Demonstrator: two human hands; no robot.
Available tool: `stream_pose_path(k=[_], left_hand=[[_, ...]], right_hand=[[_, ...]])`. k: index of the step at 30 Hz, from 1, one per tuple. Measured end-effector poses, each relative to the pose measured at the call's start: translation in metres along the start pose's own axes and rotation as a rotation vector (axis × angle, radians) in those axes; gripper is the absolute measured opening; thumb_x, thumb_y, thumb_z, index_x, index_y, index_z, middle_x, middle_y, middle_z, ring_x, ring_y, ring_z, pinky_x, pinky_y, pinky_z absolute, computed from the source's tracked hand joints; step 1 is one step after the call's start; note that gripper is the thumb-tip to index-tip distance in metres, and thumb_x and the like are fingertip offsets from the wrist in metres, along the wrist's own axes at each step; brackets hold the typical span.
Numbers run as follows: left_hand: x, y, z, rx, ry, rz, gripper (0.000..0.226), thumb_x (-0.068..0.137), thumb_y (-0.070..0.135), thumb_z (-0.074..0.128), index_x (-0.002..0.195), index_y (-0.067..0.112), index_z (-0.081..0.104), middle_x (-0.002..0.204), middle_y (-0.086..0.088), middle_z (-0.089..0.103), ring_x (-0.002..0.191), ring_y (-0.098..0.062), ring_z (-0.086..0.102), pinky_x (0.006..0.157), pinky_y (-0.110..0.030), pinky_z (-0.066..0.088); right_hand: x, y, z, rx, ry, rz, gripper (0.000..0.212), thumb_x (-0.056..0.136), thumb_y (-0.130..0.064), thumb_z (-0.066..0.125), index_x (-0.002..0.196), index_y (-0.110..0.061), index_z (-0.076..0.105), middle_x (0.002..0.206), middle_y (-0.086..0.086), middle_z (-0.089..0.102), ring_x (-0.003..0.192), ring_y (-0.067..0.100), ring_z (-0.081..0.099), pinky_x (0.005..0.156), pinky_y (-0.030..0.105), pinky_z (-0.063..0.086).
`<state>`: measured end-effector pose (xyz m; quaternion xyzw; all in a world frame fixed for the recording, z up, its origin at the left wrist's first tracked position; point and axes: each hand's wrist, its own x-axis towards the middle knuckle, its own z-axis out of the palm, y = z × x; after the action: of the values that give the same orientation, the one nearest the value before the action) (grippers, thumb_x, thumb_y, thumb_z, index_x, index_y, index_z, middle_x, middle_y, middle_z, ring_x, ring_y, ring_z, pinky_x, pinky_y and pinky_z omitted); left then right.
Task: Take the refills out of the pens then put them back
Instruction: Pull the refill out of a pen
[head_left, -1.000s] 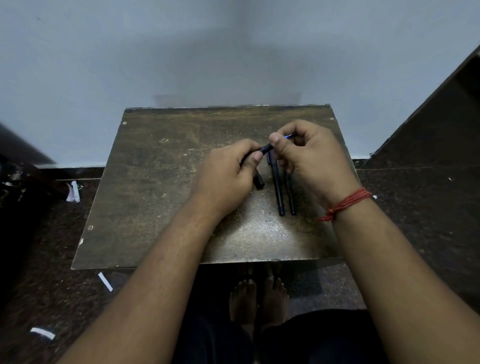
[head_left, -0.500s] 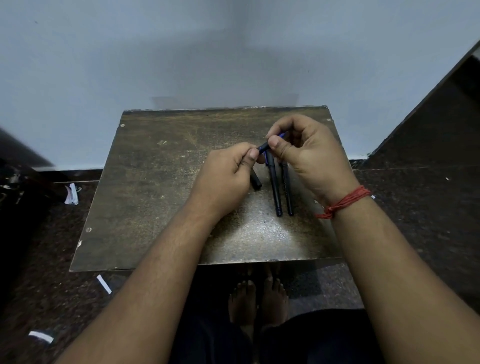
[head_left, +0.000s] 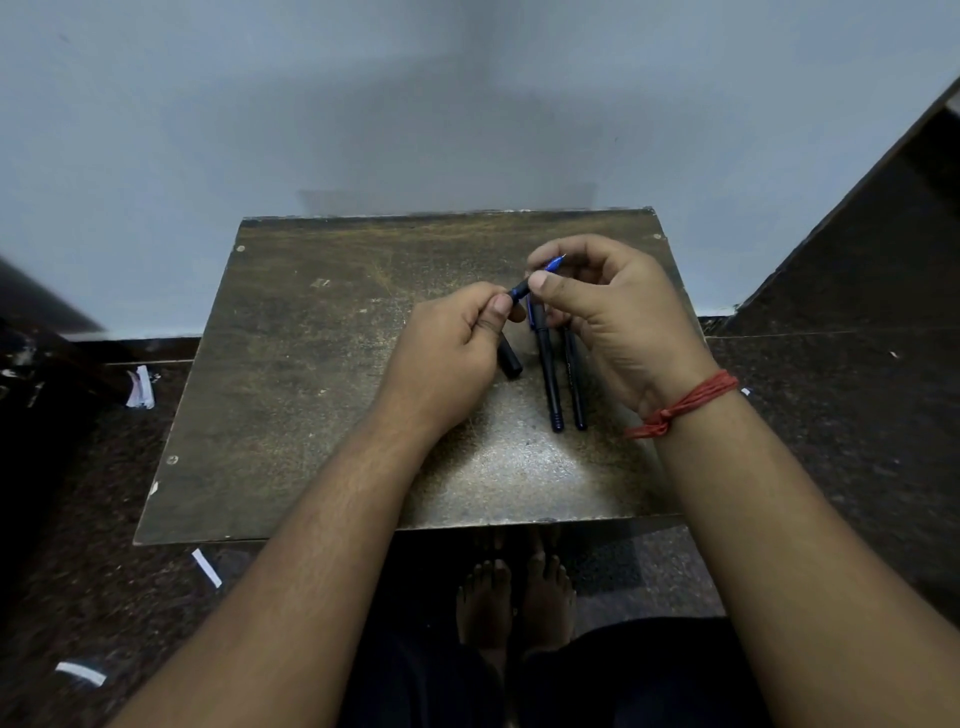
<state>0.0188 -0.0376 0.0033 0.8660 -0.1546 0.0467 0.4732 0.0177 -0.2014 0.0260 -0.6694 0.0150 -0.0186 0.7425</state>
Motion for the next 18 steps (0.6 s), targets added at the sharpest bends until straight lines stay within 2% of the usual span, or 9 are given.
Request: stream_pose_path(k=[3, 5, 7, 10, 14, 16, 18], left_hand=[[-0.0002, -0.0005, 0.0006, -0.006, 0.002, 0.002, 0.024, 0.104, 0.028, 0.049, 0.096, 0.022, 0.070, 0.059, 0.013, 0.053, 0.053, -0.001, 0.050, 0.054, -0.024, 0.036], [-0.0002, 0.0001, 0.0009, 0.000, 0.001, 0.002, 0.024, 0.104, 0.028, 0.049, 0.096, 0.022, 0.070, 0.058, 0.013, 0.052, 0.053, -0.002, 0.049, 0.054, -0.024, 0.037], [-0.0003, 0.0009, 0.0011, 0.006, -0.004, 0.001, 0.024, 0.104, 0.027, 0.049, 0.096, 0.022, 0.070, 0.058, 0.013, 0.052, 0.054, -0.001, 0.051, 0.053, -0.023, 0.037], [-0.0002, 0.0001, 0.0011, 0.001, -0.006, 0.010, 0.024, 0.104, 0.027, 0.049, 0.096, 0.022, 0.071, 0.058, 0.012, 0.052, 0.054, -0.001, 0.053, 0.052, -0.017, 0.036], [0.0003, -0.0017, 0.0012, -0.007, 0.002, 0.004, 0.026, 0.102, 0.031, 0.047, 0.096, 0.023, 0.070, 0.060, 0.010, 0.053, 0.055, -0.006, 0.050, 0.055, -0.027, 0.039], [-0.0002, -0.0010, 0.0011, -0.014, 0.002, 0.010, 0.025, 0.103, 0.029, 0.048, 0.096, 0.022, 0.071, 0.060, 0.009, 0.053, 0.057, -0.010, 0.051, 0.054, -0.027, 0.039], [-0.0005, -0.0005, 0.0015, -0.010, 0.002, 0.019, 0.024, 0.103, 0.028, 0.049, 0.096, 0.022, 0.071, 0.060, 0.010, 0.053, 0.058, -0.010, 0.053, 0.055, -0.025, 0.039]], right_hand=[[-0.0006, -0.0013, -0.0002, 0.004, 0.012, 0.021, 0.023, 0.086, -0.005, 0.073, 0.105, -0.016, 0.066, 0.094, 0.001, 0.074, 0.084, 0.014, 0.067, 0.066, 0.026, 0.050], [-0.0012, -0.0004, 0.0022, -0.077, 0.059, 0.014, 0.020, 0.086, -0.016, 0.077, 0.100, -0.016, 0.063, 0.087, 0.002, 0.069, 0.077, 0.014, 0.064, 0.060, 0.026, 0.048], [-0.0011, 0.0019, 0.0037, -0.101, 0.102, 0.027, 0.018, 0.085, -0.019, 0.078, 0.090, -0.015, 0.061, 0.082, 0.011, 0.062, 0.072, 0.021, 0.060, 0.054, 0.027, 0.045], [0.0002, 0.0028, 0.0035, -0.057, 0.086, 0.037, 0.014, 0.085, -0.012, 0.076, 0.085, -0.016, 0.064, 0.080, 0.011, 0.063, 0.074, 0.024, 0.062, 0.055, 0.027, 0.046], [-0.0002, 0.0009, 0.0015, 0.031, 0.030, 0.022, 0.022, 0.084, 0.005, 0.069, 0.097, -0.013, 0.067, 0.093, 0.007, 0.071, 0.086, 0.019, 0.066, 0.070, 0.030, 0.054], [-0.0003, 0.0025, 0.0026, 0.027, 0.044, 0.015, 0.024, 0.082, -0.004, 0.073, 0.102, -0.014, 0.065, 0.098, 0.005, 0.070, 0.087, 0.020, 0.066, 0.075, 0.034, 0.057], [-0.0005, 0.0042, 0.0051, -0.026, 0.084, 0.021, 0.021, 0.082, -0.017, 0.078, 0.098, -0.015, 0.065, 0.090, 0.003, 0.067, 0.081, 0.021, 0.066, 0.071, 0.033, 0.058]])
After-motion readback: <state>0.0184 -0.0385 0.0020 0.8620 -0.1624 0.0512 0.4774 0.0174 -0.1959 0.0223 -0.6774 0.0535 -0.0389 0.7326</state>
